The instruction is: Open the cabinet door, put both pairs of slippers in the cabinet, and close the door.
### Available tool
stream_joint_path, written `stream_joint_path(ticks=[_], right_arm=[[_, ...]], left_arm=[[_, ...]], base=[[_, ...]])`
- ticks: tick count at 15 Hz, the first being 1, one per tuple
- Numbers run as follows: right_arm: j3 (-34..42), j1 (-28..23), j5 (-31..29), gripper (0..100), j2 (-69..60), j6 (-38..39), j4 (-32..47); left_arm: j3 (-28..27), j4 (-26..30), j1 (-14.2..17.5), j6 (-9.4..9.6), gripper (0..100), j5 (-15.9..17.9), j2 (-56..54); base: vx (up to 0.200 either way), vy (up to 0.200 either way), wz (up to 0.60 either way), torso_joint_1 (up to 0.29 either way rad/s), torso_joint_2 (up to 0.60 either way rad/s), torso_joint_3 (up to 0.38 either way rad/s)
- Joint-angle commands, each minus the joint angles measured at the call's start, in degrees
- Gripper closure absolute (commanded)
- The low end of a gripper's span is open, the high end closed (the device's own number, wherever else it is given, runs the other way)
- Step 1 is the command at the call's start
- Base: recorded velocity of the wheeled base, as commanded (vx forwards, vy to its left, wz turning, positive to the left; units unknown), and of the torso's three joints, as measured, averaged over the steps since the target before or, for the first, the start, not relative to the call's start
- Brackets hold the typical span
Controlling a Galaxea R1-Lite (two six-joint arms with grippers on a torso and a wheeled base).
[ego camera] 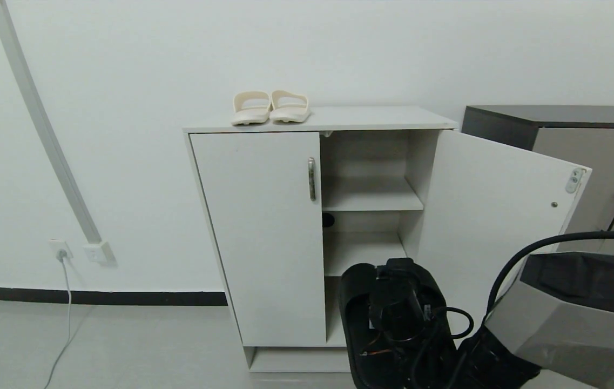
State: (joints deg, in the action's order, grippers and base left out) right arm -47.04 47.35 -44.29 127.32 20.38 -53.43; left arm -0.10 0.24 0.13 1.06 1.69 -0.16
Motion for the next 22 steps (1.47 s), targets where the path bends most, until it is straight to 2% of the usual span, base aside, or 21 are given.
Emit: stream_joint_path(ticks=[1, 8, 14, 22], right_arm=[[-0.15, -0.24, -0.01, 100, 0.91, 0.01, -0.09], [-2.0, -2.0, 0.96, 100, 2.23, -0.34, -0.09], [-9.82, -3.4, 2.89, 100, 7.95, -2.8, -0.09], [-13.86, -4.28, 2.89, 100, 11.46, -3.51, -0.01]], left_arm=[[0.01, 0.02, -0.05, -0.01, 100, -0.02, 0.16], [0.01, 0.02, -0.05, -0.09, 100, -0.02, 0.16], [0.01, 0.02, -0.05, -0.09, 100, -0.02, 0.16], [0.01, 0.11, -0.05, -0.01, 100, 0.06, 0.16]], base=[[0.0, 0.0, 0.0, 0.0, 0.0, 0.0], [0.0, 0.0, 0.0, 0.0, 0.0, 0.0], [0.0, 0.0, 0.0, 0.0, 0.0, 0.0], [0.0, 0.0, 0.0, 0.001, 0.0, -0.076]])
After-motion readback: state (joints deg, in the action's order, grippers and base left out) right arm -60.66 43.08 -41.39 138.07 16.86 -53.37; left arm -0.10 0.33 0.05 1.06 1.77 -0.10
